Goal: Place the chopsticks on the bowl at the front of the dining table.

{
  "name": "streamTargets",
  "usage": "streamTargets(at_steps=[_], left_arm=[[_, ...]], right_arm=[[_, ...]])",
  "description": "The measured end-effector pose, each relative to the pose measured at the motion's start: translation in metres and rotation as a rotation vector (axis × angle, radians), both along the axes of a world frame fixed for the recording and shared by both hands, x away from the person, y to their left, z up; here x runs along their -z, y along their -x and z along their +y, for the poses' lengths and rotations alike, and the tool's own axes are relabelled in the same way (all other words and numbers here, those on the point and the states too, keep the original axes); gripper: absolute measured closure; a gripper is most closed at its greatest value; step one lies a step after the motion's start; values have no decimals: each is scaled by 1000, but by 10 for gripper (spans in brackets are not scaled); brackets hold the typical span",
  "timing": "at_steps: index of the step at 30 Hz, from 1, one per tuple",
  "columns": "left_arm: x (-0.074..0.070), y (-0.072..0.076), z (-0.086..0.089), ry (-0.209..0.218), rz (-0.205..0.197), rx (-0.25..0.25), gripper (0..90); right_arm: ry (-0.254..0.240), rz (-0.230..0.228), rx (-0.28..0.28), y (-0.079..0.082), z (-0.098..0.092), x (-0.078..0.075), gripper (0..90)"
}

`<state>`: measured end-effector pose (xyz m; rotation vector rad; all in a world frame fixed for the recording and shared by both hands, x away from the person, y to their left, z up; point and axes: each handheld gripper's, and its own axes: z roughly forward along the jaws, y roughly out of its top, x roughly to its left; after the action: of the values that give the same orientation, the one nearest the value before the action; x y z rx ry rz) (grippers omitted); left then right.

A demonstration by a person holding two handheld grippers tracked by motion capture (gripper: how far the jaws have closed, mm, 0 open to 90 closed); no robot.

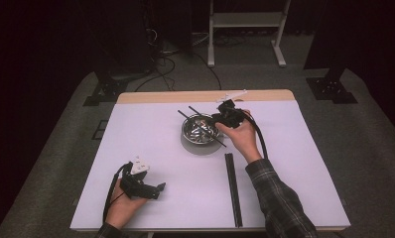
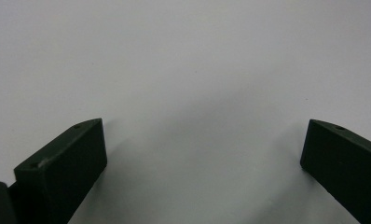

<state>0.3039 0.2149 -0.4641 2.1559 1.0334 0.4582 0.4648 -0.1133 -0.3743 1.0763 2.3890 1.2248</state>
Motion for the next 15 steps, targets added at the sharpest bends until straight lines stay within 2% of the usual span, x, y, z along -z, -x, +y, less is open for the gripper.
streamTargets(at_steps=[2, 4, 9, 12, 15], left_arm=[[0, 0, 0, 1, -2, -1, 0], [0, 0, 0, 1, -2, -1, 0], [0, 0, 0, 0, -2, -1, 0], [0, 0, 0, 0, -3, -1, 0], [0, 0, 0, 0, -3, -1, 0]], right_arm=[[2, -12, 9, 7, -14, -2, 646], [3, -14, 9, 9, -18, -2, 669], [3, -25, 31, 18, -45, -3, 832], [9, -21, 40, 19, -52, -1, 895], [10, -6, 50, 21, -59, 2, 897]])
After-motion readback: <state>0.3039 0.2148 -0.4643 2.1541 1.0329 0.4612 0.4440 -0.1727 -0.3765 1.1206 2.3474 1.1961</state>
